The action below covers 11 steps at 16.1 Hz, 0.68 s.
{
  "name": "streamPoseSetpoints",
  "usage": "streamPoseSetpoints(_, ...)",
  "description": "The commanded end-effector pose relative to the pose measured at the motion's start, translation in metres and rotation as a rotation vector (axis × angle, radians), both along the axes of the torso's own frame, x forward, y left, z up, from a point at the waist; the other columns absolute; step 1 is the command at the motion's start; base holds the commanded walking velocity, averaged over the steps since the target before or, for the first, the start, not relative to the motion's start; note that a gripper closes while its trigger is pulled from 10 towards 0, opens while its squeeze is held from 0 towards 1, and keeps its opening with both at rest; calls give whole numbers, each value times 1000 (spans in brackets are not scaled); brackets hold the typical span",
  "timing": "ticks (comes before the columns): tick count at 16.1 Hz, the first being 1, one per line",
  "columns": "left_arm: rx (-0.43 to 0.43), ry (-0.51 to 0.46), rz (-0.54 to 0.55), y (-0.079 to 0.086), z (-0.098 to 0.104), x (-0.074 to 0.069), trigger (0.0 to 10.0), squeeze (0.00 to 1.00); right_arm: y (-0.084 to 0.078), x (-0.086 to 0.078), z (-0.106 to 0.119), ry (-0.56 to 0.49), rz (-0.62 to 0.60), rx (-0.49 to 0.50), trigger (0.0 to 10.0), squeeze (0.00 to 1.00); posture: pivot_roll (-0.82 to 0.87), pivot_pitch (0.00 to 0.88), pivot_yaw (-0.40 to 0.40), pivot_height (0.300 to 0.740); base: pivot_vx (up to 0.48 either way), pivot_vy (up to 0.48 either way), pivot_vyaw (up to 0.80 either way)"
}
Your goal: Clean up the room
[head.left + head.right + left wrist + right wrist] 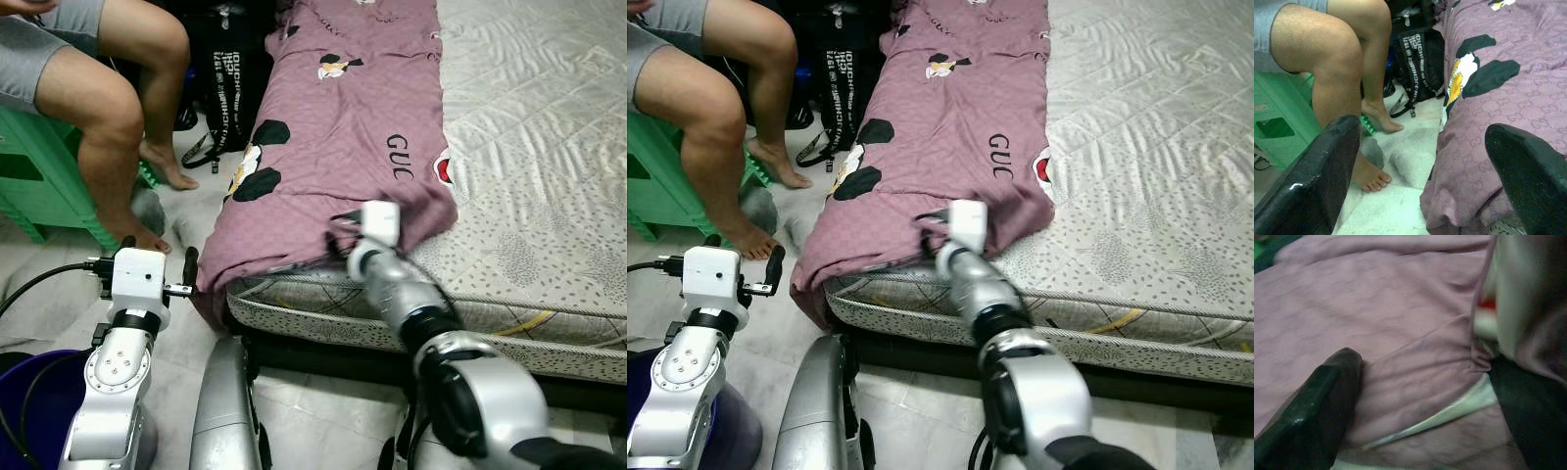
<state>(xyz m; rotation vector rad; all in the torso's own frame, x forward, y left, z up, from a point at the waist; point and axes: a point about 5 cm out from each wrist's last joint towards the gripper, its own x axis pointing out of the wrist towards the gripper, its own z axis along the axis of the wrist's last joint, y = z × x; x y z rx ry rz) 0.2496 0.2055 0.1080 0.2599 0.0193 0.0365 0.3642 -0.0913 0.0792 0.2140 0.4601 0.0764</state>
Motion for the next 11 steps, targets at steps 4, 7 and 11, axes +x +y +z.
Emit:
streamPoseSetpoints(4, -3, 12, 2, -2, -1, 3, 10000, 0, -66, -7, -11, 16, -238, -80, 10000, 0, 167, 95, 46, 508, 0, 0, 0)
streamPoseSetpoints(7, -23, 13, -7, -6, -4, 7, 10000, 0, -117, -63, -36, 63, -347, -191, 10000, 0, 110, 97, 46, 508, 0, 0, 0)
streamPoseSetpoints(11, -42, 13, -29, -13, -5, 14, 10000, 0, -147, -156, -30, 131, -364, -340, 10000, 0, 61, 97, 53, 508, 0, 0, 0)
